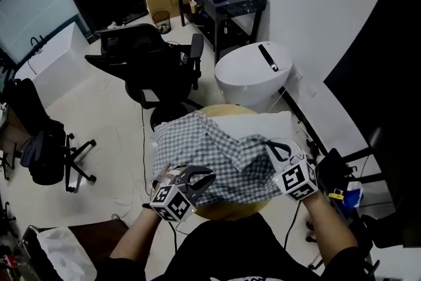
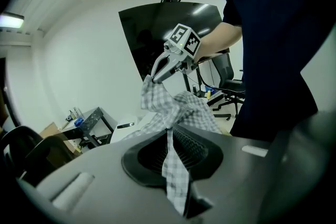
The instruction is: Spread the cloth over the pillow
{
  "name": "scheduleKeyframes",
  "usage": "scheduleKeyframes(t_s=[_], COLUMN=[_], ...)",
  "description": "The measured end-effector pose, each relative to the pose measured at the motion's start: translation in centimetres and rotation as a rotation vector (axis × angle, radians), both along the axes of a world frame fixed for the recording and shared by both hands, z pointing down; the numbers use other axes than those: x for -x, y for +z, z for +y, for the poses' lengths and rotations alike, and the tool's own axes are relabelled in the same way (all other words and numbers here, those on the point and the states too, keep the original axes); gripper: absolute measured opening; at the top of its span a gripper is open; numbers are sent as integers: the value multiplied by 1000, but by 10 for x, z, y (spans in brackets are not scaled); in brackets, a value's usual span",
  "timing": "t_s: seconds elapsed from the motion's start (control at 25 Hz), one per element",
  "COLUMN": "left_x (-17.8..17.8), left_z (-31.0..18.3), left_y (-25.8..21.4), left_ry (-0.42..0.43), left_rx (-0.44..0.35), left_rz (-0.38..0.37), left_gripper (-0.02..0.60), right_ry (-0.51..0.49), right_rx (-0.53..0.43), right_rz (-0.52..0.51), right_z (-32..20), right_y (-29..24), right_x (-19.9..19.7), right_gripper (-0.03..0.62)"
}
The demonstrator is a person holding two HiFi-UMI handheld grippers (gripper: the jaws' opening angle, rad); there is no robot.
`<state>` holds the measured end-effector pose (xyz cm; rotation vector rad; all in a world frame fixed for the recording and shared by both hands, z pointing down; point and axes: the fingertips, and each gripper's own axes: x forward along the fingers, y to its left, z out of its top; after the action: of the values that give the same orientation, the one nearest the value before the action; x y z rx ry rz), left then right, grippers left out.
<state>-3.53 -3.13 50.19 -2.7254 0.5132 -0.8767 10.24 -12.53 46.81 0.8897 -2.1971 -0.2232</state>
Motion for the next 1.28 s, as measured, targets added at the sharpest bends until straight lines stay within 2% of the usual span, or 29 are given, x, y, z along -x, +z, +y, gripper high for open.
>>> scheduleKeyframes(t_s=[0.16, 0.44, 0.56, 0.72, 0.8, 0.84, 0.92, 0.96, 1.08, 1.28], left_x=[-11, -25, -22, -15, -14, -15, -21, -24, -28, -31], left_z=[-9, -62, -108, -182, -211, -221, -229, -230, -235, -246], left_y=[5, 6, 6, 23, 38, 46, 63, 72, 98, 123], left_ry=[1, -54, -105, -163, -163, -150, -92, -59, -10, -23], left_rx=[22, 3, -22, -14, 27, 67, 182, 242, 355, 451], left_rz=[-21, -88, -158, -303, -366, -387, -423, -443, -497, -498], left_gripper=[23, 23, 23, 21, 23, 46, 142, 168, 183, 199], right_ry=[85, 135, 155, 177, 185, 188, 195, 199, 208, 222], right_rx=[-7, 12, 27, 49, 61, 66, 74, 77, 87, 96], right_rz=[-20, -19, -32, -39, -37, -36, -38, -39, -45, -44], right_z=[-38, -90, -110, -136, -148, -153, -162, -166, -177, -191], right_y=[-9, 0, 6, 16, 23, 25, 29, 31, 38, 46], right_x=[-43, -99, -121, -147, -157, -162, -173, -178, -191, -210], right_gripper=[9, 9, 9, 9, 9, 9, 9, 9, 9, 9])
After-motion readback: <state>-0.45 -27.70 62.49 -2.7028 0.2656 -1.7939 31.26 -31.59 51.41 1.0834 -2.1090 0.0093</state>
